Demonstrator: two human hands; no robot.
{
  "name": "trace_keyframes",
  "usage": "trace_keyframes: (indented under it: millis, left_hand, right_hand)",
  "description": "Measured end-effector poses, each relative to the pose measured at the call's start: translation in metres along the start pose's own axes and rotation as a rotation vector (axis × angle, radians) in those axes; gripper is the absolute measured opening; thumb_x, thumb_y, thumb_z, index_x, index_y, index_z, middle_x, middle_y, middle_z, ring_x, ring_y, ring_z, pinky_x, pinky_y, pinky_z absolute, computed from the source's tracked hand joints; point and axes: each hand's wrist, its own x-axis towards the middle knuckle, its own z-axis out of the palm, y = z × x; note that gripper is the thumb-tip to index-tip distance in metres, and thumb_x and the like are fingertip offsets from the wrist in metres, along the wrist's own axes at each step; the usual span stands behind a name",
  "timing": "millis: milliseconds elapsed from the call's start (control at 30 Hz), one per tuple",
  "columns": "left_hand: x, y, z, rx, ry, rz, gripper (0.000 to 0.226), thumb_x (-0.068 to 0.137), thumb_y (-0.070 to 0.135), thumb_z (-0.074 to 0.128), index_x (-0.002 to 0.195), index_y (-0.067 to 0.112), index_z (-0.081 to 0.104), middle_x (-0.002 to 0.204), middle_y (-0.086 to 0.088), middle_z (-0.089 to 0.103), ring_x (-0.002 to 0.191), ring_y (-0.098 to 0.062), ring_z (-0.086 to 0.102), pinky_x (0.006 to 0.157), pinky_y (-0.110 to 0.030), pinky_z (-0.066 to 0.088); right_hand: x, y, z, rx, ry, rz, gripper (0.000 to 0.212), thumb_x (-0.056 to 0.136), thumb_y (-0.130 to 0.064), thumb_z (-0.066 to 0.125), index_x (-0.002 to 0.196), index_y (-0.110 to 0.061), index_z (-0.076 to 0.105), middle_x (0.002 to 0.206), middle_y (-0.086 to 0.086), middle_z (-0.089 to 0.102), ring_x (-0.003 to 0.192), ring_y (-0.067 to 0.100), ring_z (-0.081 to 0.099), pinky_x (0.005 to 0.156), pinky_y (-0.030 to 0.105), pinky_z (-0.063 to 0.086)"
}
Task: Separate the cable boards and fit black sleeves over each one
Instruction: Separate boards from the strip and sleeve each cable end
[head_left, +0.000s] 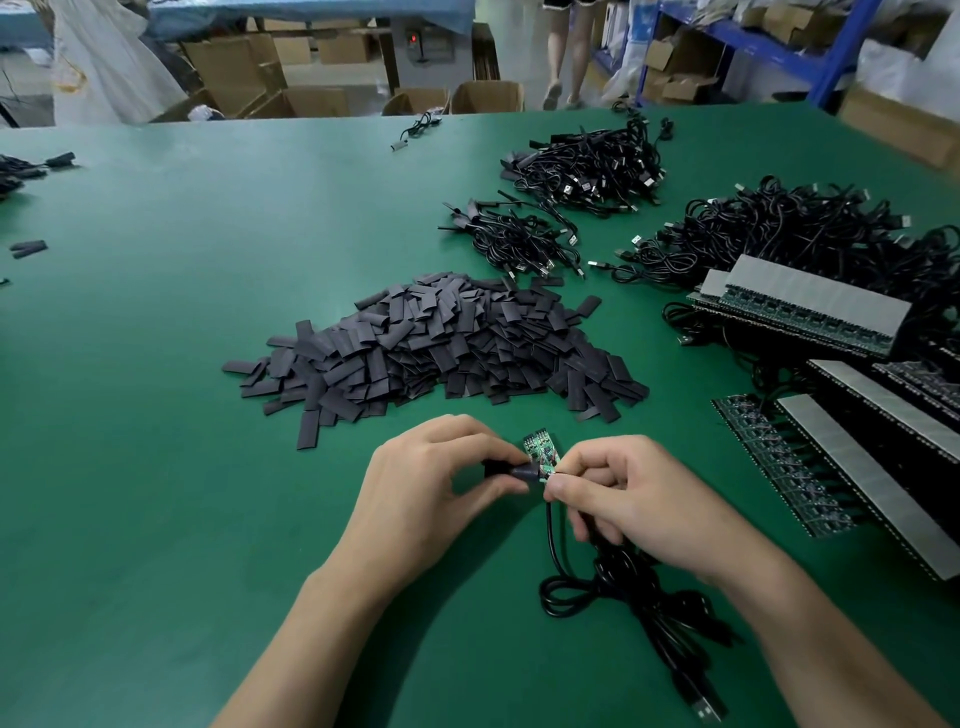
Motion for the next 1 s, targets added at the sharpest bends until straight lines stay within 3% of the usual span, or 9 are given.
trace_keyframes:
  millis: [133,300,567,667,767,867,1000]
  left_hand:
    - [0.0,0.0,0.002,0.048,0.012,0.08,0.019,0.088,0.041,0.077,0.098,0.026,0.08,0.097,0.016,0.071,0.088,-0.005,0.066,0.075,-0.031,0.056]
    - [0.0,0.0,0.006,0.07,0.02,0.159,0.017,0.09,0.038,0.077,0.099,0.024,0.079,0.097,0.014,0.071,0.088,-0.007,0.065,0.074,-0.031,0.055]
    - [0.0,-0.006,0.005,0.005,0.059,0.115,0.018,0.09,0.04,0.077,0.103,0.027,0.079,0.1,0.015,0.07,0.091,-0.004,0.065,0.078,-0.03,0.055]
    - [0.001,-0.005,0.006,-0.009,0.05,0.119,0.018,0.089,0.038,0.079,0.102,0.025,0.08,0.099,0.014,0.069,0.091,-0.006,0.065,0.078,-0.031,0.055]
    - [0.001,-0.004,0.006,-0.013,0.054,0.142,0.019,0.09,0.038,0.077,0.102,0.024,0.08,0.1,0.013,0.07,0.092,-0.006,0.065,0.079,-0.031,0.055]
    - [0.001,0.0,0.006,-0.039,0.141,0.063,0.031,0.086,0.042,0.078,0.11,0.023,0.078,0.105,0.012,0.072,0.095,-0.006,0.068,0.08,-0.029,0.056]
    - [0.001,0.004,0.006,-0.111,0.277,-0.051,0.03,0.08,0.034,0.082,0.107,0.02,0.08,0.097,0.012,0.073,0.079,-0.006,0.068,0.069,-0.019,0.051]
  right_hand:
    - [-0.001,0.004,0.0,-0.047,-0.005,0.008,0.025,0.085,-0.053,0.062,0.085,-0.029,0.073,0.057,-0.008,0.061,0.054,0.01,0.044,0.055,0.028,0.035]
    - [0.0,0.004,0.003,-0.028,-0.015,0.005,0.025,0.084,-0.05,0.064,0.085,-0.028,0.075,0.058,-0.009,0.054,0.058,0.012,0.045,0.06,0.031,0.035]
    - [-0.001,0.0,-0.002,0.055,0.037,-0.016,0.007,0.088,-0.031,0.076,0.086,-0.026,0.071,0.068,-0.006,0.065,0.065,0.01,0.058,0.068,0.024,0.047]
    - [-0.002,0.0,0.0,0.051,0.03,-0.022,0.013,0.094,-0.021,0.075,0.081,-0.021,0.072,0.067,-0.006,0.065,0.064,0.008,0.059,0.067,0.021,0.047]
    - [-0.002,-0.003,0.003,0.069,0.021,-0.026,0.013,0.093,-0.023,0.074,0.081,-0.02,0.072,0.067,-0.008,0.065,0.064,0.006,0.058,0.066,0.018,0.046]
    - [-0.002,-0.005,0.002,0.119,0.035,-0.04,0.016,0.096,-0.023,0.072,0.08,-0.023,0.072,0.066,-0.007,0.065,0.061,0.003,0.055,0.063,0.012,0.043]
    - [-0.003,-0.01,0.0,0.193,0.055,-0.037,0.019,0.097,-0.024,0.072,0.079,-0.028,0.073,0.067,-0.004,0.067,0.058,0.003,0.05,0.056,0.012,0.041]
